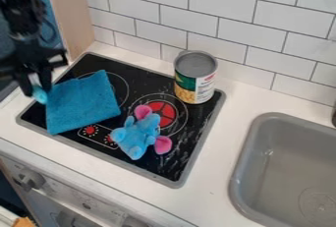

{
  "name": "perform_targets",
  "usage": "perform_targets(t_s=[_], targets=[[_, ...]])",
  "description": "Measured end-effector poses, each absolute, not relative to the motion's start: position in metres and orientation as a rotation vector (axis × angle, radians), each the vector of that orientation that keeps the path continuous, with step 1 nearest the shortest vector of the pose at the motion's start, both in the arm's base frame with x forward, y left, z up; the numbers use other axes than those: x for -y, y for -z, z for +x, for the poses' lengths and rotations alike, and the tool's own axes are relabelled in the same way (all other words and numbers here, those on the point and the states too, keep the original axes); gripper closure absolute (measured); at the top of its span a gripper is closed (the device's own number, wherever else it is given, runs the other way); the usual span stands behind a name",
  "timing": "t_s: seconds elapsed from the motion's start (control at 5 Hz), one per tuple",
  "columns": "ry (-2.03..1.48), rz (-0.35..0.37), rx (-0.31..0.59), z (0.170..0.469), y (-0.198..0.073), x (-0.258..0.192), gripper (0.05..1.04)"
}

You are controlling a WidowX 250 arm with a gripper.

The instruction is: Put the blue spatula in the middle of the blue cloth and the burner

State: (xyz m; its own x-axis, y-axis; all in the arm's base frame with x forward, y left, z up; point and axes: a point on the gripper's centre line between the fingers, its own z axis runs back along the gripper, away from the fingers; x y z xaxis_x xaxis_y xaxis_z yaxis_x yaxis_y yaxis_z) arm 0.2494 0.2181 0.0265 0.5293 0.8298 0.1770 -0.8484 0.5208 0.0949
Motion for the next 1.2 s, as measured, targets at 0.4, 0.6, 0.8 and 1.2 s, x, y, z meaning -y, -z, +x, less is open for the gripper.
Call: perform_targets(t_s=[0.4, 0.6, 0.8, 1.2], targets=[[-0.948, 0.087, 0.039, 0.22, -0.05, -0.161, 0.77], [-0.911, 0.061, 0.005, 0.209, -0.053, -0.119, 0.77], [-0.875, 0.011, -0.032, 0.2, -0.06, -0.075, 0.77], [-0.707, -0.109, -0.125, 0.157, -0.101, 0.013, 0.77]])
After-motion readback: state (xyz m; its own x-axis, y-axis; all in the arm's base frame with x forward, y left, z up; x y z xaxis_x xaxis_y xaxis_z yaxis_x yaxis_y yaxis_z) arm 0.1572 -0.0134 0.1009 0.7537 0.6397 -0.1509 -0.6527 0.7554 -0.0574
